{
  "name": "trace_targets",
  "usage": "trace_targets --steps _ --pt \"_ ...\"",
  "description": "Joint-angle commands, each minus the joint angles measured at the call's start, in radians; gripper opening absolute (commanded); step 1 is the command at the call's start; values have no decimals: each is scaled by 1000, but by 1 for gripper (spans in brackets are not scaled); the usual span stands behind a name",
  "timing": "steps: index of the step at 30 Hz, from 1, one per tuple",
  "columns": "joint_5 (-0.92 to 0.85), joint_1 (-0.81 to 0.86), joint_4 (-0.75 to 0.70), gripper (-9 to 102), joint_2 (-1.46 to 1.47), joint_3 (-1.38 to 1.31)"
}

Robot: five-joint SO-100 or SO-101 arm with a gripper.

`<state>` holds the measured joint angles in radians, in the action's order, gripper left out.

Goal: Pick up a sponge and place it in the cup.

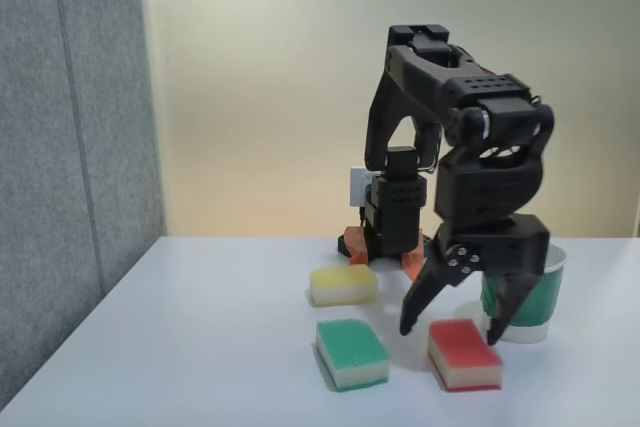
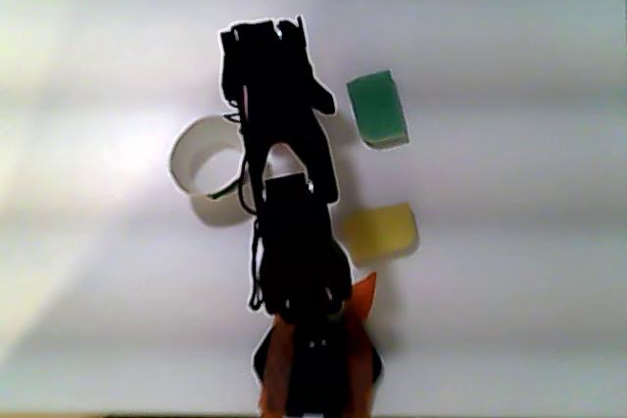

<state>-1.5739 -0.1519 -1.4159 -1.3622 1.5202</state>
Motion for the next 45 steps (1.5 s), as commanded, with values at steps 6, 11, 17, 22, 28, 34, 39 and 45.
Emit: trace_targets --steps 6,11,17,22,28,34,39,45 --pt "2 -18 66 35 -74 31" --pt "5 -23 97 33 -46 28" --pt "8 -26 138 30 -25 37" --pt "8 -26 183 27 3 40" --pt "17 -15 204 5 17 51" --pt "18 -9 218 0 -15 81" --pt "23 2 87 0 -20 -21" --pt "-11 14 -176 0 92 -339"
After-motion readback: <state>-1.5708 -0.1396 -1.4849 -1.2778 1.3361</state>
